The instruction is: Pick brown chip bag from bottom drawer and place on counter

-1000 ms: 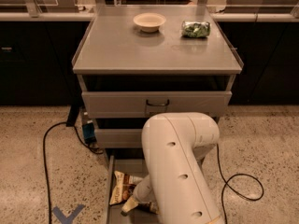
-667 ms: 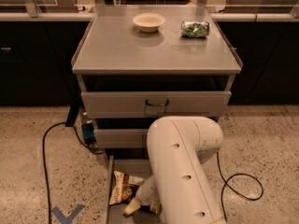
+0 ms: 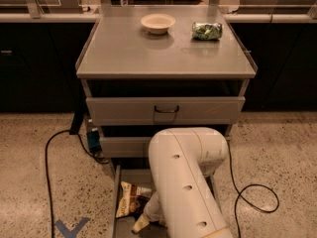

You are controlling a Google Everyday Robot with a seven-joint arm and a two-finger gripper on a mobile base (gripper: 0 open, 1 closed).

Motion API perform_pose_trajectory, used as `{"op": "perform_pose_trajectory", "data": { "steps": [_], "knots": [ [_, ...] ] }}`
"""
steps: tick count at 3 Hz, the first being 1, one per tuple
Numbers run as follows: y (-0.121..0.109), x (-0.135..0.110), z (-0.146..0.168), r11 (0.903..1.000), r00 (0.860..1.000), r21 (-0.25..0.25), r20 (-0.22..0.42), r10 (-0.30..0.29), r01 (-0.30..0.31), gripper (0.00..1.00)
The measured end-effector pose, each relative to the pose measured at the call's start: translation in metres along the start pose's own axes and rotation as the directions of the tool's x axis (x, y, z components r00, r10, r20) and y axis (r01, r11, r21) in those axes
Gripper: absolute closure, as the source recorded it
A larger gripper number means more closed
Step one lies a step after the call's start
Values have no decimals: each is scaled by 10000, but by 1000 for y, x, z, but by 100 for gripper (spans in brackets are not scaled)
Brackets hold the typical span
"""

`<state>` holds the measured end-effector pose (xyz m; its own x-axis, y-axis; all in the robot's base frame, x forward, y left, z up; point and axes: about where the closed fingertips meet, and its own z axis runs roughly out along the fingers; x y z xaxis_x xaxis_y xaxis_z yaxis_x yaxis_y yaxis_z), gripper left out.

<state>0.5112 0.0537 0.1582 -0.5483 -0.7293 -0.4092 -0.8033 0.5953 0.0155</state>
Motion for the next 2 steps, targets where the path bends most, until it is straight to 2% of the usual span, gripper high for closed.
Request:
{"op": "perform_pose_trajectory", "data": {
  "steps": [2],
  "knots": [
    [15, 10, 27, 9986, 9994, -477, -266, -232, 219, 0]
  ]
}}
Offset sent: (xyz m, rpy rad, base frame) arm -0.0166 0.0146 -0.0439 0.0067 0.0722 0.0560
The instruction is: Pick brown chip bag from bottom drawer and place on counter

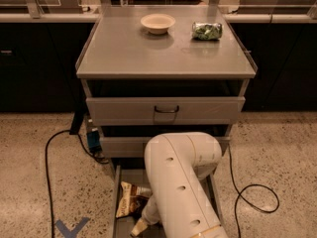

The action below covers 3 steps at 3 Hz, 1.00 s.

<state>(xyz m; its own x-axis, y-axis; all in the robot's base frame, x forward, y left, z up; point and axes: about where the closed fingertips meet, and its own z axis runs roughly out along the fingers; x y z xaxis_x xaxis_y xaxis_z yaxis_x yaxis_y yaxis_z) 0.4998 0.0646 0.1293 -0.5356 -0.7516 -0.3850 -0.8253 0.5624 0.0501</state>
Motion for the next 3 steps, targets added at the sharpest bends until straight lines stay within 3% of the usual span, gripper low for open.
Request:
{"op": "perform_pose_trajectory", "data": {
  "steps": [1, 3],
  "knots": [
    [5, 5, 9, 9999, 9999, -117, -126, -80, 78, 0],
    [5, 5, 9, 9999, 9999, -118, -126, -80, 78, 42]
  ]
}}
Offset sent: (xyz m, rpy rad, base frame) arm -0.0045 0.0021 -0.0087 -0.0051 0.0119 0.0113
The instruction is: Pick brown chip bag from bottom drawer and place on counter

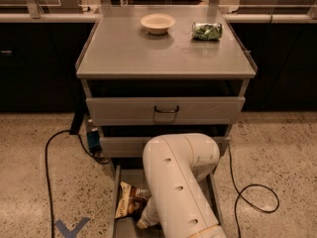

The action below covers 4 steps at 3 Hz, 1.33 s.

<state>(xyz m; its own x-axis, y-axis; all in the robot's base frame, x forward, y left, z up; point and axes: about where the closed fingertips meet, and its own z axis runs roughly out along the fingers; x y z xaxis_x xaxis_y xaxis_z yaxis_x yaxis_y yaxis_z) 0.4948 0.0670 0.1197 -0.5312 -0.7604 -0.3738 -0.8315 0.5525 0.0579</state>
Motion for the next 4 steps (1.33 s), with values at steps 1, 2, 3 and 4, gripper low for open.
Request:
{"op": "perform_pose_trajectory", "data": {
  "steps": [1, 2, 3, 4],
  "knots": [
    [0, 0, 0, 10000, 10000, 0, 0, 0, 0, 65],
    [0, -3, -8, 10000, 10000, -1, 0, 0, 0, 89],
    [1, -4, -11, 10000, 10000, -1, 0, 0, 0, 100],
    [21, -37, -46, 9925, 9928, -777, 813, -877, 940, 100]
  ]
}}
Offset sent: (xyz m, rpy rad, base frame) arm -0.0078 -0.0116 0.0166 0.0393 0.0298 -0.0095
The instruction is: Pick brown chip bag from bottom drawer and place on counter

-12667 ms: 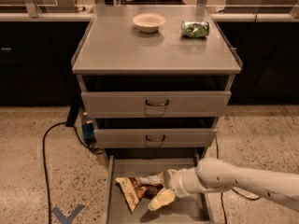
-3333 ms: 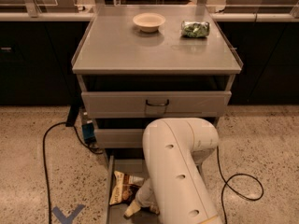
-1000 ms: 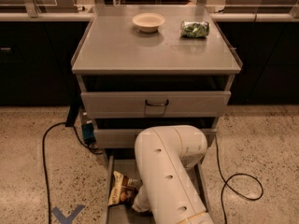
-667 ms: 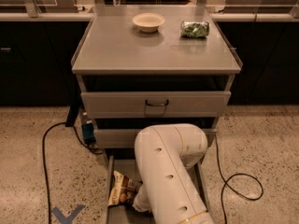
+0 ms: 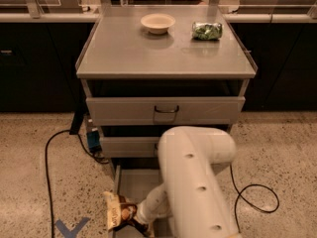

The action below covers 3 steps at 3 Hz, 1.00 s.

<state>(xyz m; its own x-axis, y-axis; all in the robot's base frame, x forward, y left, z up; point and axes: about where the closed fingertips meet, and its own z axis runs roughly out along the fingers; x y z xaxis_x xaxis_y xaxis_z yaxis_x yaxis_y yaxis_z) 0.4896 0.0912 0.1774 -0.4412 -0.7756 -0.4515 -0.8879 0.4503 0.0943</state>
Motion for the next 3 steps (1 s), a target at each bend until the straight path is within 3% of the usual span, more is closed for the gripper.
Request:
{"op": "perform_pose_trajectory", "data": {
  "steps": [1, 2, 3],
  "knots": [
    [1, -84, -55, 9773, 9596, -461, 2042, -1934, 2067, 100],
    [19, -117, -105, 9400, 8933, -814, 3478, -2848, 3314, 100],
    [36, -123, -129, 9313, 8731, -1225, 4071, -2681, 3431, 100]
  ]
}}
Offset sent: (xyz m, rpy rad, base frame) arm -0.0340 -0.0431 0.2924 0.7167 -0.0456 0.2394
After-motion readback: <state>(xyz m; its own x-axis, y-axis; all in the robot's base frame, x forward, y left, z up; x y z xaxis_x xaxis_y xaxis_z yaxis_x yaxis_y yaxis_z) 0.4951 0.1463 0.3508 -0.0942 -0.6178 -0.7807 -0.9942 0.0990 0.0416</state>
